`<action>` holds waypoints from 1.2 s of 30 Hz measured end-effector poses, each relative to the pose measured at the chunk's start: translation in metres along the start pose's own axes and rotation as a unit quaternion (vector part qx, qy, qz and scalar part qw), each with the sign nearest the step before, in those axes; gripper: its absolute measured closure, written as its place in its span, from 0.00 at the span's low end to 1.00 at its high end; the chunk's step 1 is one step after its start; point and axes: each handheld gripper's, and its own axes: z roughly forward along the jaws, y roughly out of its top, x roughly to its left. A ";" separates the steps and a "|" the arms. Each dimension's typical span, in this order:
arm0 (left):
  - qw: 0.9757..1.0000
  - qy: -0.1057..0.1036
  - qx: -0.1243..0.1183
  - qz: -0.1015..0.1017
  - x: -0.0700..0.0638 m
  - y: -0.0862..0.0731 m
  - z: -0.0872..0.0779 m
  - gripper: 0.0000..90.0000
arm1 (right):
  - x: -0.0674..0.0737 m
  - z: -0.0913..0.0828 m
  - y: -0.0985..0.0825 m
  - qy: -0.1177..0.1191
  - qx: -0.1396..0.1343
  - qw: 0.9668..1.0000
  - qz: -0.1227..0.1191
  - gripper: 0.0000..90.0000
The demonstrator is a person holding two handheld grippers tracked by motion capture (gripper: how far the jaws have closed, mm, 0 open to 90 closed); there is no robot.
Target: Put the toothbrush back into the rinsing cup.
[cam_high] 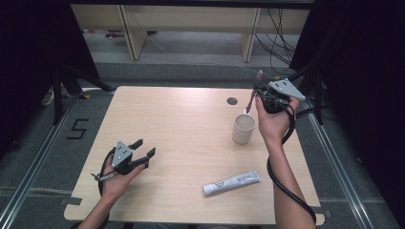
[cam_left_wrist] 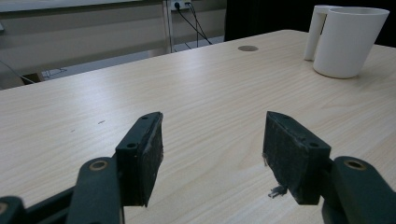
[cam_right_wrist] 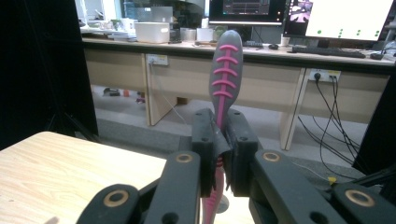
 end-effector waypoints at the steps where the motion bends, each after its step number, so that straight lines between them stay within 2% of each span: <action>1: 1.000 0.000 0.000 0.000 0.000 0.000 0.000 0.42 | -0.001 0.001 0.000 -0.002 -0.002 1.000 -0.006 0.94; 7: 1.000 -0.001 -0.001 0.000 -0.001 0.000 0.001 0.42 | -0.001 0.005 0.000 -0.003 0.001 1.000 -0.001 0.94; 12: 1.000 -0.002 0.000 0.000 -0.001 0.000 0.001 0.42 | -0.003 0.011 -0.001 -0.008 -0.001 1.000 -0.012 0.94; 17: 1.000 -0.002 0.000 0.000 0.000 0.000 0.001 0.42 | -0.004 0.015 -0.002 -0.010 0.004 1.000 -0.003 0.94; 18: 1.000 -0.002 0.000 0.000 0.000 0.000 0.001 0.42 | -0.005 0.017 -0.002 -0.013 0.000 1.000 -0.009 0.94; 24: 1.000 -0.003 0.002 0.001 0.000 -0.001 0.001 0.42 | -0.006 0.021 -0.003 -0.016 0.001 1.000 -0.008 0.94; 30: 1.000 -0.002 0.000 0.000 0.000 0.000 0.001 0.42 | -0.006 0.025 -0.003 -0.019 -0.002 1.000 0.001 0.94; 36: 1.000 -0.002 0.000 0.000 0.000 0.000 0.001 0.42 | -0.006 0.029 -0.004 -0.021 -0.003 1.000 -0.004 0.94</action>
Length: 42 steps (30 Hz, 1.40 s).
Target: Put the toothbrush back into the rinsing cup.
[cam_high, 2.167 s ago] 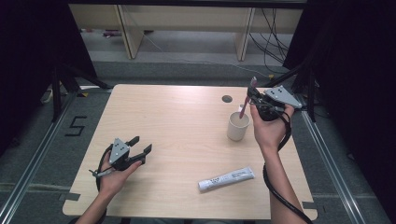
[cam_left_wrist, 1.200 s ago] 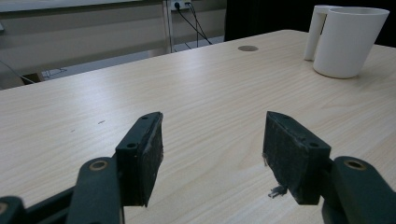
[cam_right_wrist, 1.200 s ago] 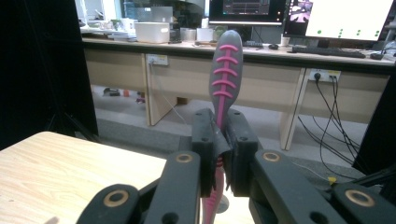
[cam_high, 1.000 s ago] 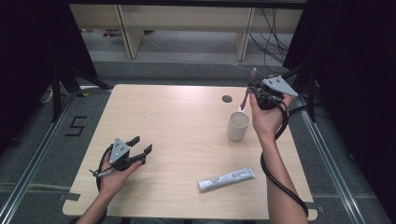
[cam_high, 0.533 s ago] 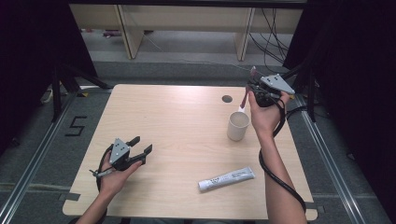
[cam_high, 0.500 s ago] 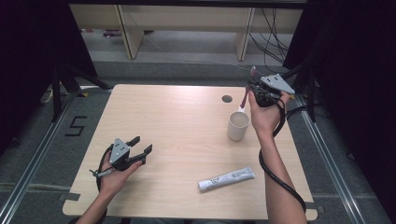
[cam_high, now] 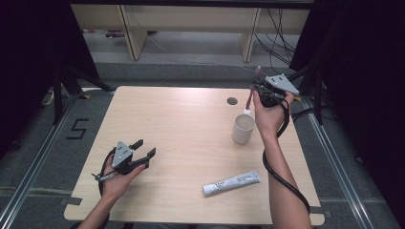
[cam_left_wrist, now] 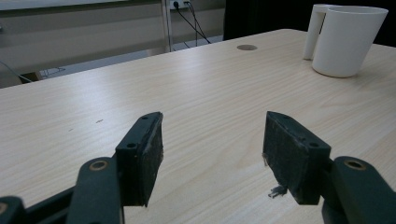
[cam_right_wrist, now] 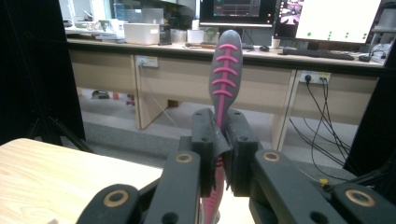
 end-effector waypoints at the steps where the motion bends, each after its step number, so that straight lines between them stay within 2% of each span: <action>1: 1.000 0.000 0.000 0.000 0.000 0.000 0.000 0.42 | -0.001 0.001 0.000 0.000 -0.002 1.000 -0.003 0.94; 8: 1.000 -0.001 0.001 0.001 0.000 0.000 0.000 0.42 | -0.002 0.006 -0.003 -0.004 0.000 1.000 0.000 0.94; 9: 1.000 -0.001 0.001 0.001 0.000 0.000 0.000 0.42 | -0.001 0.007 -0.004 -0.002 0.002 1.000 0.007 0.94; 10: 1.000 -0.002 0.001 0.001 -0.001 0.000 0.000 0.42 | -0.002 0.007 -0.004 -0.007 0.001 1.000 0.001 0.94; 16: 1.000 -0.003 0.002 0.001 -0.001 0.000 0.000 0.42 | -0.002 0.011 -0.007 -0.010 0.003 1.000 0.007 0.94; 26: 1.000 -0.004 0.003 0.002 -0.001 -0.001 0.000 0.42 | -0.007 0.017 -0.011 -0.017 0.007 1.000 0.001 0.94; 27: 1.000 -0.004 0.004 0.002 -0.001 -0.001 0.000 0.42 | -0.005 0.017 -0.011 -0.017 0.010 1.000 0.011 0.94; 31: 1.000 -0.005 0.004 0.002 -0.001 -0.001 0.000 0.42 | -0.007 0.019 -0.012 -0.019 0.009 1.000 -0.003 0.94; 32: 1.000 -0.010 -0.004 0.004 0.000 -0.001 0.002 0.42 | -0.007 0.020 -0.012 -0.019 0.009 1.000 -0.002 0.94; 35: 1.000 -0.008 -0.003 0.003 0.000 -0.001 0.002 0.42 | -0.007 0.021 -0.013 -0.021 0.012 1.000 0.001 0.94; 36: 1.000 -0.004 0.005 0.002 -0.001 -0.001 0.000 0.42 | -0.007 0.022 -0.013 -0.018 0.011 1.000 0.004 0.94; 38: 1.000 -0.005 0.004 0.001 -0.001 -0.001 0.000 0.42 | -0.007 0.022 -0.013 -0.020 0.012 1.000 -0.001 0.94; 40: 1.000 -0.009 -0.003 0.004 0.000 -0.001 0.002 0.42 | -0.005 0.022 -0.014 -0.022 0.015 1.000 0.007 0.94; 42: 1.000 -0.006 0.001 0.001 -0.001 -0.001 0.001 0.42 | -0.006 0.023 -0.015 -0.022 0.015 1.000 0.004 0.94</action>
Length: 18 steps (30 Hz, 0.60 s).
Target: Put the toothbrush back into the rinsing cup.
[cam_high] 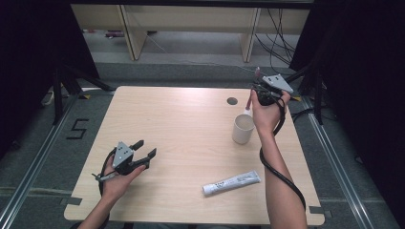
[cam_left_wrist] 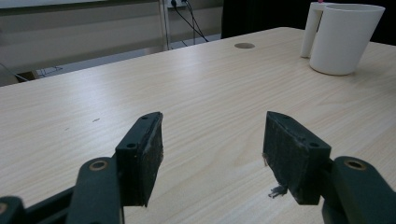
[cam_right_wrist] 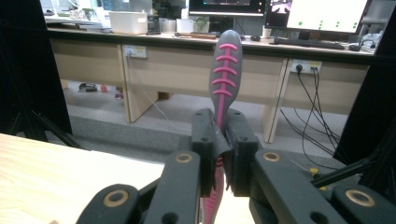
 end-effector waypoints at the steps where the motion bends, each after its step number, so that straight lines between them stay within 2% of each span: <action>1: 1.000 0.001 0.002 0.000 0.000 0.000 0.000 0.42 | 0.000 0.000 0.000 0.002 0.003 1.000 0.002 0.94; 5: 1.000 0.002 0.003 0.001 0.000 0.000 -0.001 0.42 | 0.000 0.001 -0.001 0.000 0.005 1.000 -0.001 0.94; 6: 1.000 -0.003 -0.005 0.004 0.001 0.000 0.001 0.42 | -0.001 0.002 -0.001 0.002 0.002 1.000 -0.010 0.94; 11: 1.000 -0.002 -0.004 0.001 0.000 0.000 0.001 0.42 | 0.000 0.002 -0.002 -0.002 0.008 1.000 0.003 0.94; 13: 1.000 0.001 0.001 0.001 0.000 0.000 0.000 0.42 | 0.000 0.003 -0.003 -0.003 0.007 1.000 0.003 0.94; 14: 1.000 -0.003 -0.005 0.004 0.001 0.000 0.001 0.42 | -0.002 0.004 -0.003 -0.001 0.003 1.000 -0.005 0.94; 15: 1.000 0.002 0.004 0.002 0.000 0.000 -0.001 0.42 | -0.002 0.004 -0.003 -0.002 0.004 1.000 -0.004 0.94; 18: 1.000 -0.001 -0.003 0.001 0.001 0.000 0.001 0.42 | -0.002 0.005 -0.004 0.000 0.007 1.000 -0.005 0.94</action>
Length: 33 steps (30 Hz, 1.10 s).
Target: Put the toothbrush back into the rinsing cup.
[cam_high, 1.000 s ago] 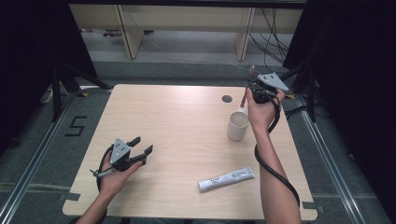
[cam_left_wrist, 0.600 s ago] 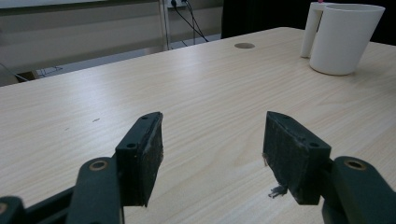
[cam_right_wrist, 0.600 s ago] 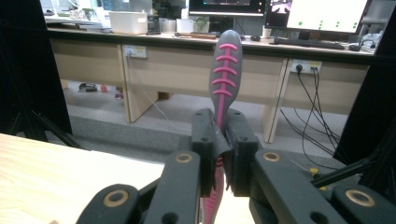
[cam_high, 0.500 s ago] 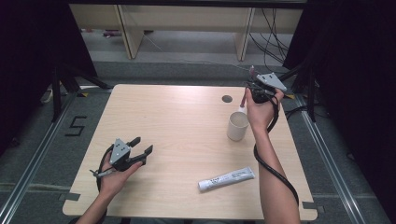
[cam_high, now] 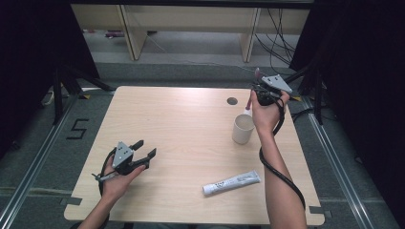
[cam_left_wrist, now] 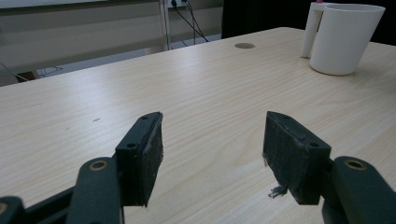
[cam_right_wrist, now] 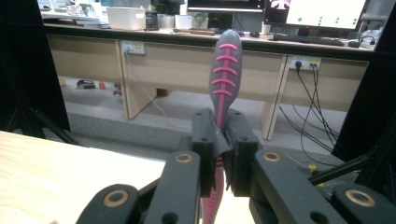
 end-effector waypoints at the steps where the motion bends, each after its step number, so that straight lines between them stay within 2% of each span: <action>1: 1.000 -0.001 -0.001 0.001 0.000 0.000 0.000 0.42 | 0.000 0.000 0.000 -0.001 0.001 1.000 0.004 0.94; 7: 1.000 -0.001 0.000 0.001 0.000 0.000 0.000 0.42 | -0.001 0.001 -0.002 -0.003 0.002 1.000 -0.004 0.94; 13: 1.000 -0.001 0.000 0.001 0.000 0.000 0.000 0.42 | 0.000 0.003 -0.005 -0.003 0.005 1.000 -0.003 0.94; 14: 1.000 -0.001 0.000 0.001 0.000 0.000 0.000 0.42 | 0.001 0.003 -0.005 -0.005 0.010 1.000 0.004 0.94; 15: 1.000 -0.001 -0.001 0.001 0.000 0.000 0.000 0.42 | 0.000 0.004 -0.006 -0.001 0.007 1.000 -0.003 0.94; 17: 1.000 -0.001 -0.001 0.000 0.000 0.000 0.000 0.42 | 0.001 0.004 -0.007 -0.004 0.011 1.000 0.002 0.94; 22: 1.000 -0.001 -0.001 0.000 0.000 0.000 0.000 0.42 | 0.001 0.005 -0.009 -0.002 0.012 1.000 -0.007 0.94; 23: 1.000 0.001 0.002 0.000 -0.001 0.000 0.000 0.42 | 0.002 0.005 -0.010 -0.002 0.017 1.000 -0.003 0.94; 26: 1.000 0.003 0.006 0.001 -0.001 0.000 -0.001 0.42 | 0.002 0.006 -0.012 -0.001 0.020 1.000 -0.010 0.93; 29: 1.000 0.002 0.006 0.001 -0.001 0.000 0.000 0.42 | 0.004 0.006 -0.014 0.000 0.029 1.000 0.000 0.93; 31: 1.000 0.002 0.006 0.000 -0.001 0.000 0.000 0.42 | 0.003 0.006 -0.016 0.000 0.029 0.999 -0.017 0.93; 33: 1.000 0.001 0.006 0.001 -0.001 0.000 0.000 0.42 | 0.004 0.006 -0.018 0.003 0.034 0.999 -0.010 0.93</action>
